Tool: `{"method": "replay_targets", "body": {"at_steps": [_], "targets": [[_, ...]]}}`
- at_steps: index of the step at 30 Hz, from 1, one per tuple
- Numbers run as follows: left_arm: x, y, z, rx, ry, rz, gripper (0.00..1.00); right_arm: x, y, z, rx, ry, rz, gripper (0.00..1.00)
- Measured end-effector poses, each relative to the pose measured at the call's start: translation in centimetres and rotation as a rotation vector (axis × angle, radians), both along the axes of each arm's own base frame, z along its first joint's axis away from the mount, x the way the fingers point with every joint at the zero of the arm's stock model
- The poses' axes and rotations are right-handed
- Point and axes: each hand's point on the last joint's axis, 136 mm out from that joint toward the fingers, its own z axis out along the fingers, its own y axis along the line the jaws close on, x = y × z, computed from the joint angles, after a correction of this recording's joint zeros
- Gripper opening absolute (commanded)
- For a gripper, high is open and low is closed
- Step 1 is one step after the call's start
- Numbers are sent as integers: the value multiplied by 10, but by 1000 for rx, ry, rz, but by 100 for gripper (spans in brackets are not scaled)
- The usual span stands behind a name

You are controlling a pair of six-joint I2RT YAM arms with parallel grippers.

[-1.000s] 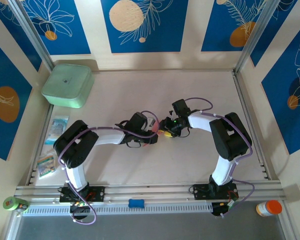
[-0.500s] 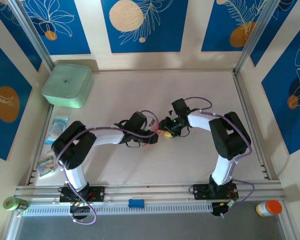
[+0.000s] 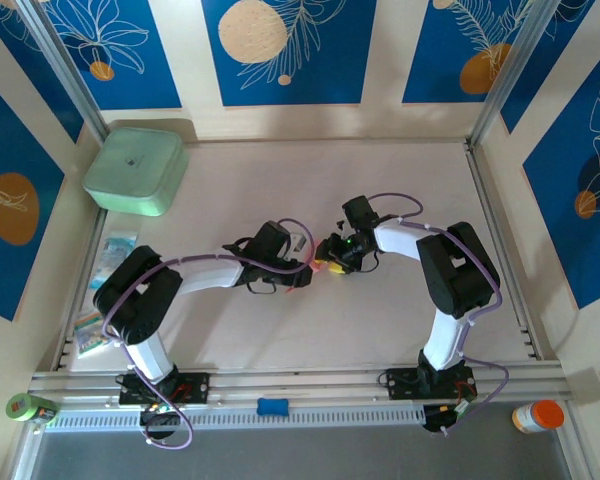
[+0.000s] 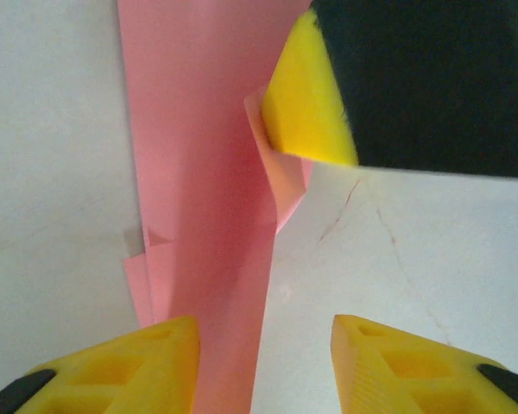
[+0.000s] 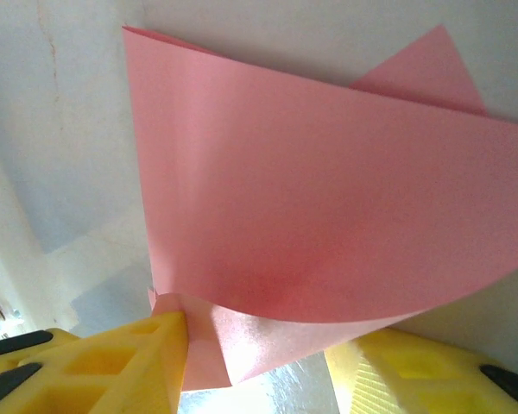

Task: Fold a paper plane with a square sheet of paper (pick it up from the middle)

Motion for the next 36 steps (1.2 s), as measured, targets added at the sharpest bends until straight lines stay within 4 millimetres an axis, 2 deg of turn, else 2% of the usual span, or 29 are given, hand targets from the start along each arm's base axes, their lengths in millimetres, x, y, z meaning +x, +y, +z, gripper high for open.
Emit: {"method": "replay_targets", "body": {"at_steps": [2, 9, 23, 36], "targets": [[-2, 2, -2, 11, 4, -8, 36, 0, 0, 1, -1, 2, 0, 48], [-3, 3, -3, 22, -6, -28, 27, 0, 0, 0, -2, 5, 0, 48], [-4, 4, -4, 27, -3, -28, 26, 0, 0, 1, -4, 11, 1, 48], [-1, 6, -6, 43, -22, -31, 14, 1, 2, 6, 5, 6, 2, 50]]}}
